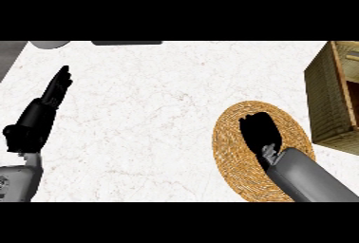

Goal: Pick the sweet potato from the placemat and place it in the basket

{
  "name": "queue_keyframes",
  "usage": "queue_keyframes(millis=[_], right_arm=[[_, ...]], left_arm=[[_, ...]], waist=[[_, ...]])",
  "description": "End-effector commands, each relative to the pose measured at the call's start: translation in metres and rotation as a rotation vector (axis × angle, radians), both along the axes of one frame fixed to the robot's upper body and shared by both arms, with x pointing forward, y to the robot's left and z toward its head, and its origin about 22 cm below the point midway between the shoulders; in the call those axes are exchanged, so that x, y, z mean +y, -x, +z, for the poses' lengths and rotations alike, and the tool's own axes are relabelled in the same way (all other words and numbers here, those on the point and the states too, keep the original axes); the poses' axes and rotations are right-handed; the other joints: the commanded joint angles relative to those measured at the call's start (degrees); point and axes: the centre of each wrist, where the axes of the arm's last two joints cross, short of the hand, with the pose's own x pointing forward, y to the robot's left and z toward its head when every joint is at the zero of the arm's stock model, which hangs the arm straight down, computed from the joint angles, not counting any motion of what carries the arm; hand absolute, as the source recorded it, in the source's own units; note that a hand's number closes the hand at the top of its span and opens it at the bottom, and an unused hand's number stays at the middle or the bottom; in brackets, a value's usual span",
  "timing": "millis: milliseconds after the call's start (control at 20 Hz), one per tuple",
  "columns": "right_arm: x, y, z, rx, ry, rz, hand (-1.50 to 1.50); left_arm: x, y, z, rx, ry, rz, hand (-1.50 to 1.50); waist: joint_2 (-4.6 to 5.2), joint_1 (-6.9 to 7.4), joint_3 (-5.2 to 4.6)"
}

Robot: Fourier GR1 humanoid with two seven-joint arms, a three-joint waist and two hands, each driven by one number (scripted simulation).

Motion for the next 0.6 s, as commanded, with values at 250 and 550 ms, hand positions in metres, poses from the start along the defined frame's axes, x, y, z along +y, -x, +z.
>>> queue_keyframes(millis=[250,550], right_arm=[[-0.195,-0.035,0.111,-0.374,-0.31,-0.369,1.5],[-0.28,-0.02,0.195,-0.722,-0.706,-0.38,1.5]], left_arm=[[0.024,0.012,-0.005,0.01,0.009,0.123,0.0],[0.028,0.018,-0.01,0.025,0.018,0.127,0.0]], waist=[[-0.19,-8.18,1.28],[-0.27,-7.62,1.24]])
